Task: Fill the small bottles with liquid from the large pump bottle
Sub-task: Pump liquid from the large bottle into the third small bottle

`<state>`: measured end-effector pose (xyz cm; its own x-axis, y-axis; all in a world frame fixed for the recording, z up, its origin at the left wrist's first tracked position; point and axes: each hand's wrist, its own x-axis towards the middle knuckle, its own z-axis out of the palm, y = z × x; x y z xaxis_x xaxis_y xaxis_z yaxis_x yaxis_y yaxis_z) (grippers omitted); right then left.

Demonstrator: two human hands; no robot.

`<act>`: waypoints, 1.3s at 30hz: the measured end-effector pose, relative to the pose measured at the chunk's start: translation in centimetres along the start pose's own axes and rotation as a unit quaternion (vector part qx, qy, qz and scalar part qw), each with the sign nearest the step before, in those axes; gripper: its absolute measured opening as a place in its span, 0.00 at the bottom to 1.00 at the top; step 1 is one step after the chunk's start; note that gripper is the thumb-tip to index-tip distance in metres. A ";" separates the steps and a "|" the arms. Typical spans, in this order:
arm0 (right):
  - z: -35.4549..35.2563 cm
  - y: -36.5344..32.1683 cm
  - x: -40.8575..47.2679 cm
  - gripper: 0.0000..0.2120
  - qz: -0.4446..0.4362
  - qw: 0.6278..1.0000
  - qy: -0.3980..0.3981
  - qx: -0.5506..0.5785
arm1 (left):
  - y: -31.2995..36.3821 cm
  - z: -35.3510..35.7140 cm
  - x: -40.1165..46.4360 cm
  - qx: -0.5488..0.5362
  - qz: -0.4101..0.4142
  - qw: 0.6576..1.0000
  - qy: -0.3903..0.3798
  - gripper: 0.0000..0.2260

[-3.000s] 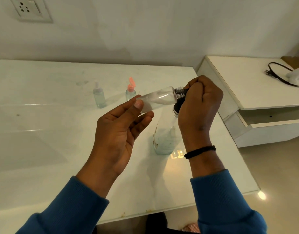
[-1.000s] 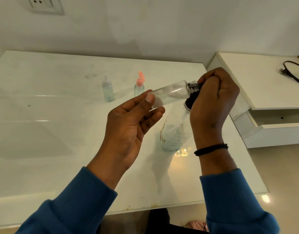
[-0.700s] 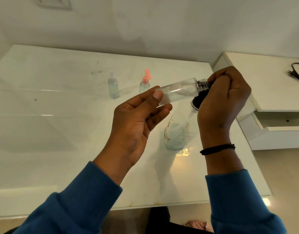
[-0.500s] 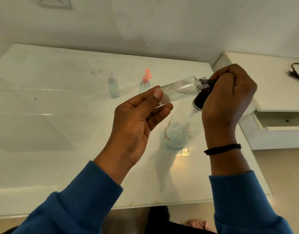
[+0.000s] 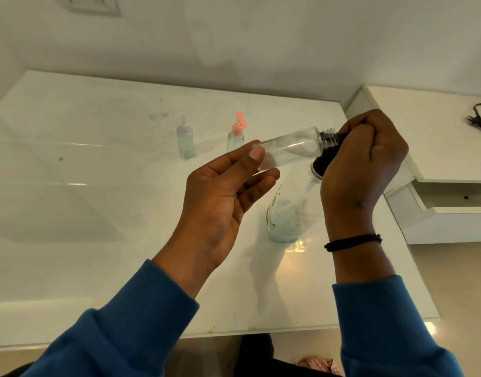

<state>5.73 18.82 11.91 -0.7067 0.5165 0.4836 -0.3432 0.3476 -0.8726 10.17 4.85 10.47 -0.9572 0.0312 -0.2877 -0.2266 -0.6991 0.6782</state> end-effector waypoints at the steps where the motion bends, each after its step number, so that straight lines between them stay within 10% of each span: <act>1: -0.1 -0.1 0.1 0.12 -0.003 1.000 0.000 -0.012 | 0.0 0.0 0.0 0.001 0.000 1.000 -0.001 0.21; 39: -0.1 0.8 0.4 0.11 -0.002 1.000 0.004 -0.027 | 0.0 0.2 -0.1 0.007 0.004 1.000 0.003 0.21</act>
<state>5.23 19.35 11.40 -0.7004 0.5207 0.4882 -0.3123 0.3915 -0.8656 10.25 4.95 10.62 -0.9576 0.0217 -0.2872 -0.2226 -0.6886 0.6901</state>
